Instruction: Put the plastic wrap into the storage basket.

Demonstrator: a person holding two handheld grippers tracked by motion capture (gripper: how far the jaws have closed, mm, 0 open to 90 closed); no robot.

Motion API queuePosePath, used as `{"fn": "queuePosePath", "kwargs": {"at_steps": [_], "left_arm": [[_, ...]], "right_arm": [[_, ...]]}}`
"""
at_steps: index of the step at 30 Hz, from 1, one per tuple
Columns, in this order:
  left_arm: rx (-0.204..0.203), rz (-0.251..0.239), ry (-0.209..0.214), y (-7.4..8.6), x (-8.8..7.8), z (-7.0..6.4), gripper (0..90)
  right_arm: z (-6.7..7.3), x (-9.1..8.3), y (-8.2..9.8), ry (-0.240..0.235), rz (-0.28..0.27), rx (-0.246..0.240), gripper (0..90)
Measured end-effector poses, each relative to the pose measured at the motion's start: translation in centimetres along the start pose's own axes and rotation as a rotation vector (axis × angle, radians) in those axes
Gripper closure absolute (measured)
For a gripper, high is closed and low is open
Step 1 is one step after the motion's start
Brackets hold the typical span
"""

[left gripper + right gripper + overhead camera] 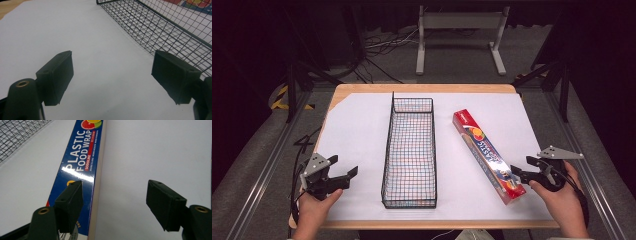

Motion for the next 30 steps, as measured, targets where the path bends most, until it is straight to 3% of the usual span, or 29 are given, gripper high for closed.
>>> {"fn": "queuePosePath", "kwargs": {"at_steps": [4,8,11,13,24,30], "left_arm": [[-0.005,-0.004,-0.011,-0.2,-0.3,0.2,18.1],[-0.008,-0.011,-0.015,-0.2,-0.4,0.3,18.1],[-0.002,-0.004,-0.016,-0.1,-0.3,0.2,18.1],[-0.006,-0.004,-0.014,-0.1,-0.3,0.3,18.1],[-0.006,-0.001,-0.012,-0.1,-0.1,0.3,18.1],[-0.004,-0.007,-0.018,0.0,-0.1,0.4,18.3]], "right_arm": [[0.0,-0.4,-0.3,-0.019,-0.042,0.010,29.6],[0.1,-0.5,-1.1,-0.024,-0.029,0.008,27.9],[0.1,-0.7,-1.9,-0.021,-0.051,0.004,25.4],[0.3,-0.6,-2.7,-0.001,-0.037,-0.014,25.7],[1.0,-0.4,-5.6,-0.010,-0.014,-0.037,27.8],[1.7,0.1,-7.1,-0.010,0.005,-0.045,23.5]]}}
Point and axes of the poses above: each handheld gripper's, and its own axes: x roughly forward along the jaws, y roughly out of its underside, z roughly to its left, the point moved 1 cm from there along x, roughly forward along the jaws, and after that the axes turned 11 degrees about z, right-handed, at the moved point
